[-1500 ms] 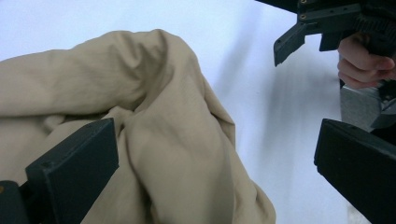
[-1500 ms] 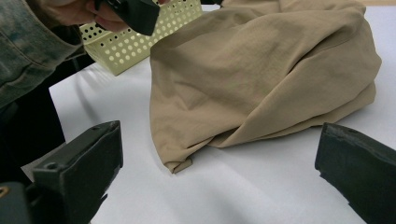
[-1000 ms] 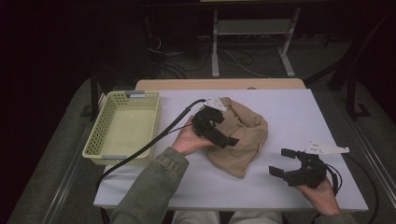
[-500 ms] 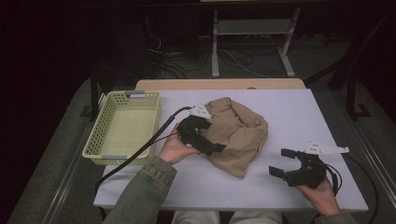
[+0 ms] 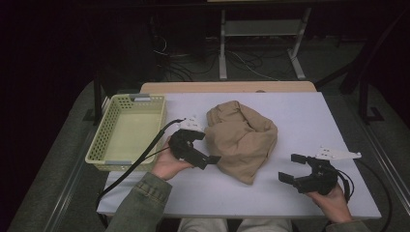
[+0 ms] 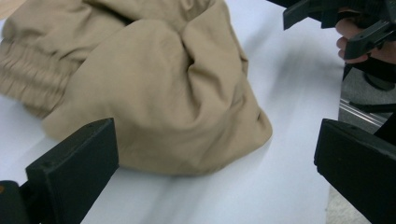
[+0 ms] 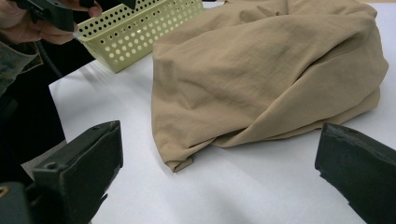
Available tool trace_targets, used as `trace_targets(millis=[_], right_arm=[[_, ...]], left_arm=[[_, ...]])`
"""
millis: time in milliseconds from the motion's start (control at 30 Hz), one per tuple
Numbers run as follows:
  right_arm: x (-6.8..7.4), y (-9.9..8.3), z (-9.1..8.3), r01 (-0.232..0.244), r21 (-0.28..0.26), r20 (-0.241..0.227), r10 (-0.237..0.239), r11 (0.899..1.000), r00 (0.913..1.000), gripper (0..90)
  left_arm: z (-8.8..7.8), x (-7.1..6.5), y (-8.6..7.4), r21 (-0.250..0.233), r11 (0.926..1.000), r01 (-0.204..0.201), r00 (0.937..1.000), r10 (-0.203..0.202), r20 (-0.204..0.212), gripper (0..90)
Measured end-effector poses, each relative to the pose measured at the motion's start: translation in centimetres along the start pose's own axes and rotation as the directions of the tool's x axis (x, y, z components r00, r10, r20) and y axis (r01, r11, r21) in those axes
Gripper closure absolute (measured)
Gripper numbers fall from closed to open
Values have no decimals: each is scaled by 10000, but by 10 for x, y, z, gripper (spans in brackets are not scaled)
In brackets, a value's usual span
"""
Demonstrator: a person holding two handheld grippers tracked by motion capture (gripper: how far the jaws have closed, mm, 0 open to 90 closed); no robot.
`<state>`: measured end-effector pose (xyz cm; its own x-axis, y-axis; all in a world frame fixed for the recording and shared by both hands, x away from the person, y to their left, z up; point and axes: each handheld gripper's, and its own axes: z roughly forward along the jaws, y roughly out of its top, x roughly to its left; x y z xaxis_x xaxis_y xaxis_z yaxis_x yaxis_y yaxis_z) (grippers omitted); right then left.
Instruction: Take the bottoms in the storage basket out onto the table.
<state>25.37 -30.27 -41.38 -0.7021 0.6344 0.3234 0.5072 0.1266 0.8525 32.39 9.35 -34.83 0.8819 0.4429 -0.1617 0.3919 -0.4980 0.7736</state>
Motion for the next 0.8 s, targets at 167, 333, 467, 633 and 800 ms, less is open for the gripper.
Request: trace_targets(millis=[167,333,467,633,800], right_arm=[[0,0,1,-24,1,5,24,10000,10000,6],[0,0,1,-9,7,2,9,10000,10000,7],[1,0,2,-32,33,-1,32,10000,10000,6],[1,0,1,-31,24,11,31,10000,10000,6],[2,0,2,-44,42,11,43,10000,10000,6]], left_arm=[[-11,3,-12,-97,9999,113,9998,-114,-175,0],[-20,5,-24,-273,9991,319,9991,-327,-274,0],[-28,6,-33,-288,9988,404,9979,-418,-496,0],[-36,5,-45,-254,9984,505,9952,-524,-821,0],[-43,4,-60,-370,9964,761,9911,-797,-1070,0]])
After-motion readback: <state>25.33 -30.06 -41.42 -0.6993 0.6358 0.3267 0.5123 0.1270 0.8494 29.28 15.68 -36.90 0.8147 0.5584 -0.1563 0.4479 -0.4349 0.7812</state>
